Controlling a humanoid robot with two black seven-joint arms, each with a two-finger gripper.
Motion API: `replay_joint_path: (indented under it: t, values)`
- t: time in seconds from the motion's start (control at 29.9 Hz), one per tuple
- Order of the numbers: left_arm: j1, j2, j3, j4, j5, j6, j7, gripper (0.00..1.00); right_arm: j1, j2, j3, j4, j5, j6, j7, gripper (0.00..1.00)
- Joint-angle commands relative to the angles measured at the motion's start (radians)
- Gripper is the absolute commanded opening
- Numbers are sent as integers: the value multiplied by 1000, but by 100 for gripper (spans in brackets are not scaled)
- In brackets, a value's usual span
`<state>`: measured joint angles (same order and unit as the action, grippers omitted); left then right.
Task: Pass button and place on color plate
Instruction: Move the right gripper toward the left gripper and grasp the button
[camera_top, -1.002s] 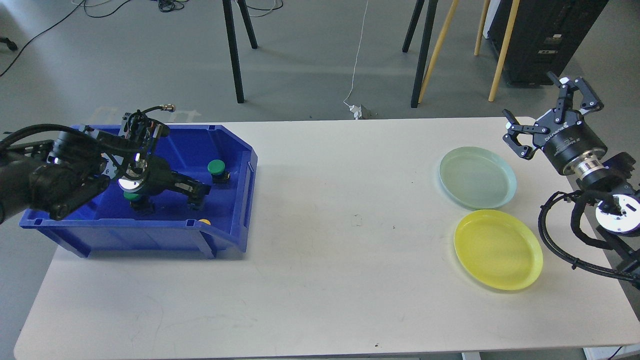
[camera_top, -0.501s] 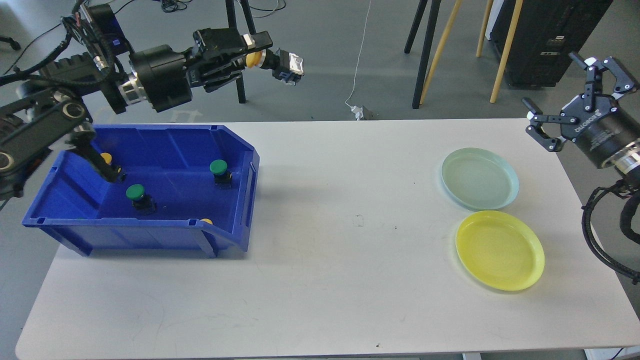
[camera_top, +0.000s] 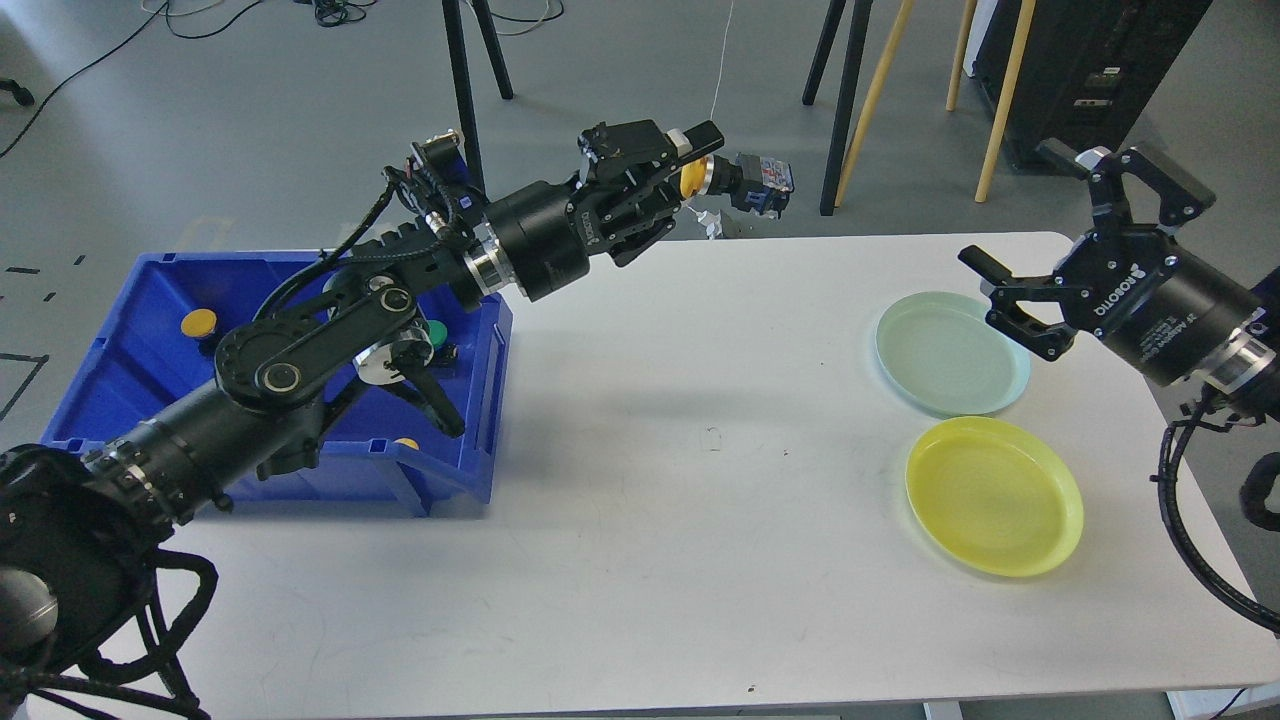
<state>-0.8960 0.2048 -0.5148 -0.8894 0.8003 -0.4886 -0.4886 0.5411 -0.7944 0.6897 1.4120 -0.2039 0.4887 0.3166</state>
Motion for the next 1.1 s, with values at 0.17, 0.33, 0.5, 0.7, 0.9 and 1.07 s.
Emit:
replay_joint_path:
  t: [0.17, 0.33, 0.5, 0.7, 0.9, 1.07]
  values:
    - [2, -1, -4, 13, -1, 0, 0, 5, 158, 139, -141, -103, -11, 0, 10, 99]
    - [2, -2, -4, 13, -1, 0, 0, 5, 177, 231, -147, -189, -15, 0, 9, 99]
    - [2, -4, -4, 18, -3, 0, 0, 5, 189, 284, -147, -223, -15, 0, 9, 95]
    - [2, -4, -7, 26, -9, 0, 0, 5, 212, 305, -148, -232, -17, 0, 10, 83]
    - [2, -5, -8, 32, -9, 0, 0, 5, 218, 307, -148, -235, -22, 0, 9, 32]
    - [2, -10, -8, 32, -9, 0, 0, 5, 223, 322, -148, -255, -23, 0, 2, 3]
